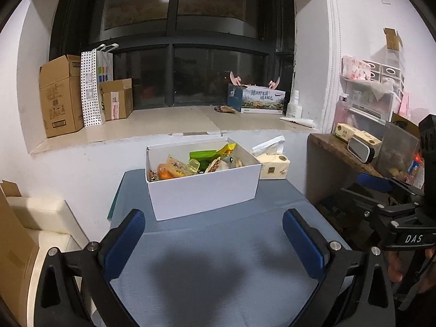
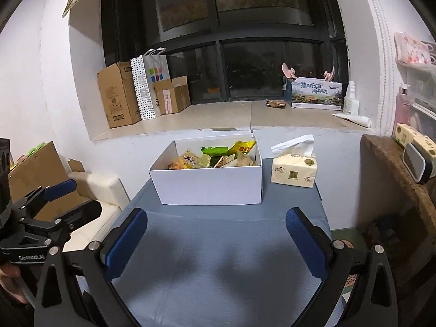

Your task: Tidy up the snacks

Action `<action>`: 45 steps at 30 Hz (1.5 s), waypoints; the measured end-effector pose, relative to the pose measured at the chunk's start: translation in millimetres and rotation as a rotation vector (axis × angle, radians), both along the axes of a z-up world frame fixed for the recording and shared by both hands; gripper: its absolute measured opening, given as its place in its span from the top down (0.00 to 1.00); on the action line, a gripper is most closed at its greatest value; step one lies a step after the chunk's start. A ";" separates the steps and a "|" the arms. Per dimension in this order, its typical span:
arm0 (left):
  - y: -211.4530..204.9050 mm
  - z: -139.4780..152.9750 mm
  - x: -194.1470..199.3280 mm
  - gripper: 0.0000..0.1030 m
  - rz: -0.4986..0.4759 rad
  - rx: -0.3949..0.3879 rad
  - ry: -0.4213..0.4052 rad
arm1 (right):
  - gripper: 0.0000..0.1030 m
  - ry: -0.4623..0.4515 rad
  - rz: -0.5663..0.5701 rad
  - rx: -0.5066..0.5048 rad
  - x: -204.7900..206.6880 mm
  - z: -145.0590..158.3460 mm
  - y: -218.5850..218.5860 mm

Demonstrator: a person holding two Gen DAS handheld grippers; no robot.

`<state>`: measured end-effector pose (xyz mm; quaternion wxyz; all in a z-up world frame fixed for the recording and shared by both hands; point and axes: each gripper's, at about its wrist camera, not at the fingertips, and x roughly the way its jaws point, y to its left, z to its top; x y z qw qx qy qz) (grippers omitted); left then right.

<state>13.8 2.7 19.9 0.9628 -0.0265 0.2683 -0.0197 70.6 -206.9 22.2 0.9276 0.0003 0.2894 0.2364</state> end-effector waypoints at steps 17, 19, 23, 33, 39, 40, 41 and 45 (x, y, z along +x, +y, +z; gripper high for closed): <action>1.3 -7.2 5.1 0.00 -0.014 -0.022 0.037 | 0.00 0.013 -0.014 0.003 1.1 -3.3 -3.6; 1.4 -8.3 5.7 0.00 -0.012 -0.020 0.040 | 0.00 0.016 -0.017 0.003 1.2 -3.7 -3.7; 1.8 -9.2 5.2 0.00 -0.013 -0.022 0.044 | 0.00 0.018 -0.021 0.002 -0.6 -2.9 -3.7; 4.5 -9.4 4.8 0.00 -0.006 -0.024 0.049 | 0.00 0.024 -0.019 -0.003 0.1 -2.8 -2.7; 2.9 -8.8 4.7 0.00 -0.007 -0.016 0.049 | 0.00 0.024 -0.020 -0.004 -0.1 -2.4 -2.3; 2.5 -9.1 5.0 0.00 -0.007 -0.014 0.050 | 0.00 0.023 -0.020 -0.004 -0.3 -2.3 -2.4; 2.6 -9.6 5.7 0.00 -0.007 -0.013 0.052 | 0.00 0.023 -0.018 -0.004 -0.1 -2.4 -2.3; 1.1 -10.4 5.9 0.00 -0.013 -0.013 0.057 | 0.00 0.023 -0.017 -0.005 -0.2 -2.8 -2.2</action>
